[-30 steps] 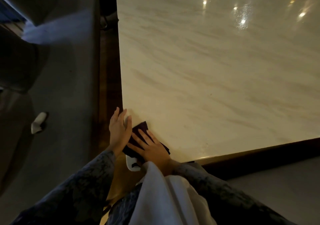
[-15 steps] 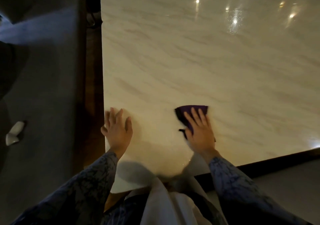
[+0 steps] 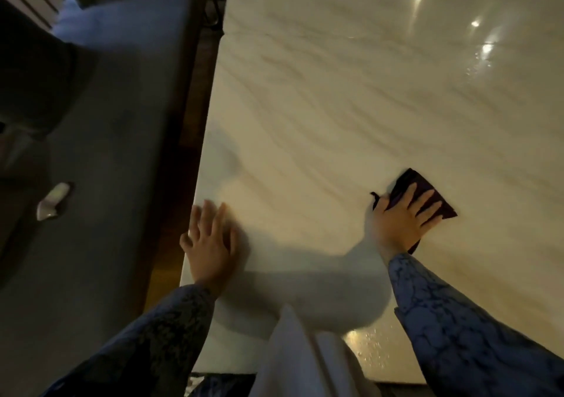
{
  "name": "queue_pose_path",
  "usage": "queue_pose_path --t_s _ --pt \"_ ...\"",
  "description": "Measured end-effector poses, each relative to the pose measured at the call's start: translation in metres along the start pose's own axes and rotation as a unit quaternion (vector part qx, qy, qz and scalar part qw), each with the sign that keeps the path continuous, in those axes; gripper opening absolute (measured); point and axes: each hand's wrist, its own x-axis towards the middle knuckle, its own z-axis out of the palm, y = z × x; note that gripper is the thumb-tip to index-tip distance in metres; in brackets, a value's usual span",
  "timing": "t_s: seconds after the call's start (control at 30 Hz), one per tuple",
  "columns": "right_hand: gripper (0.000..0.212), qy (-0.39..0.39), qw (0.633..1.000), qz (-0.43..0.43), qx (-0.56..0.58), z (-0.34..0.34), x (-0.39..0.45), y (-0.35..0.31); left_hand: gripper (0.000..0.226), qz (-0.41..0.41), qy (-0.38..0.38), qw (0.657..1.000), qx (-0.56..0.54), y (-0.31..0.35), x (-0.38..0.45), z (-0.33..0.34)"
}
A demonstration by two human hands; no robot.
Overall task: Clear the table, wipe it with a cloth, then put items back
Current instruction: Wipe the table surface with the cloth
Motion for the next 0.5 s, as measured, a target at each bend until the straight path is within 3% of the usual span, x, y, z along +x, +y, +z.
queue_pose_path --t_s 0.2,0.5 --pt "0.076 -0.02 0.987 -0.158 -0.009 0.005 0.003 -0.087 0.058 -0.007 0.015 1.0 -0.009 0.003 -0.001 -0.003" --pt "0.067 -0.024 0.974 -0.225 -0.024 0.018 0.014 -0.165 0.055 -0.018 0.032 0.999 0.012 0.001 0.004 0.004"
